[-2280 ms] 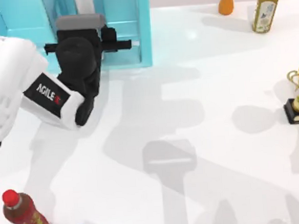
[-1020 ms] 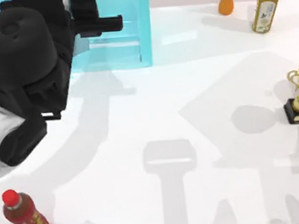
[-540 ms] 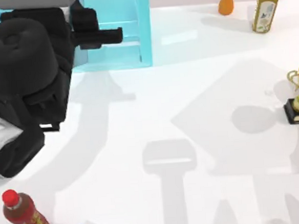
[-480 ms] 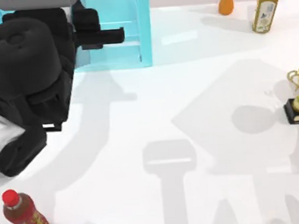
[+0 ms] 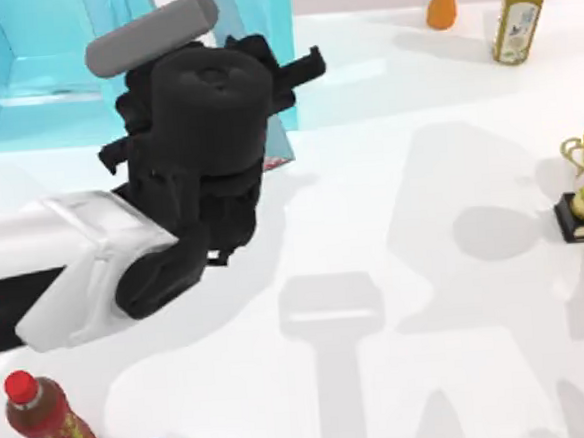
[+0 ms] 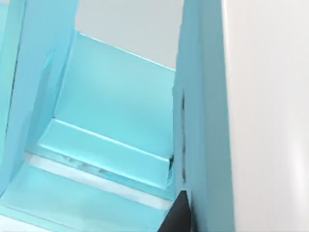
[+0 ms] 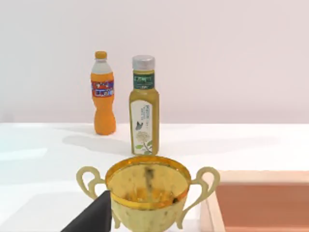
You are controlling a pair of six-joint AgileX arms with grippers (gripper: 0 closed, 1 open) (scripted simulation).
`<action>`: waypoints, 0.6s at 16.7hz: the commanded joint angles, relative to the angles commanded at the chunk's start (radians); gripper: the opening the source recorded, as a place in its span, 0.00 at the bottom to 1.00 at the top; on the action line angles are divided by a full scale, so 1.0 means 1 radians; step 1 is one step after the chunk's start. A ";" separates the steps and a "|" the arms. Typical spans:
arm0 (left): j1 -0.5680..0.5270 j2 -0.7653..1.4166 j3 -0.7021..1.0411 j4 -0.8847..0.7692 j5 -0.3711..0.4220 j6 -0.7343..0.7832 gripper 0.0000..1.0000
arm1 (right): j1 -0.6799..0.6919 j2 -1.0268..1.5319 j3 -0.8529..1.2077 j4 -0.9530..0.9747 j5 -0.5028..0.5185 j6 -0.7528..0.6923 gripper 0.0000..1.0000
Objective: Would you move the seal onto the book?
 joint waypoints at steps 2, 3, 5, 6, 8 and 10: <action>-0.055 0.077 0.053 -0.065 -0.067 -0.233 0.00 | 0.000 0.000 0.000 0.000 0.000 0.000 1.00; -0.082 0.116 0.080 -0.100 -0.101 -0.359 0.00 | 0.000 0.000 0.000 0.000 0.000 0.000 1.00; -0.135 0.191 0.132 -0.170 -0.169 -0.619 0.00 | 0.000 0.000 0.000 0.000 0.000 0.000 1.00; -0.161 0.226 0.157 -0.206 -0.202 -0.751 0.00 | 0.000 0.000 0.000 0.000 0.000 0.000 1.00; -0.211 0.291 0.206 -0.278 -0.265 -1.011 0.00 | 0.000 0.000 0.000 0.000 0.000 0.000 1.00; -0.258 0.351 0.252 -0.348 -0.324 -1.256 0.00 | 0.000 0.000 0.000 0.000 0.000 0.000 1.00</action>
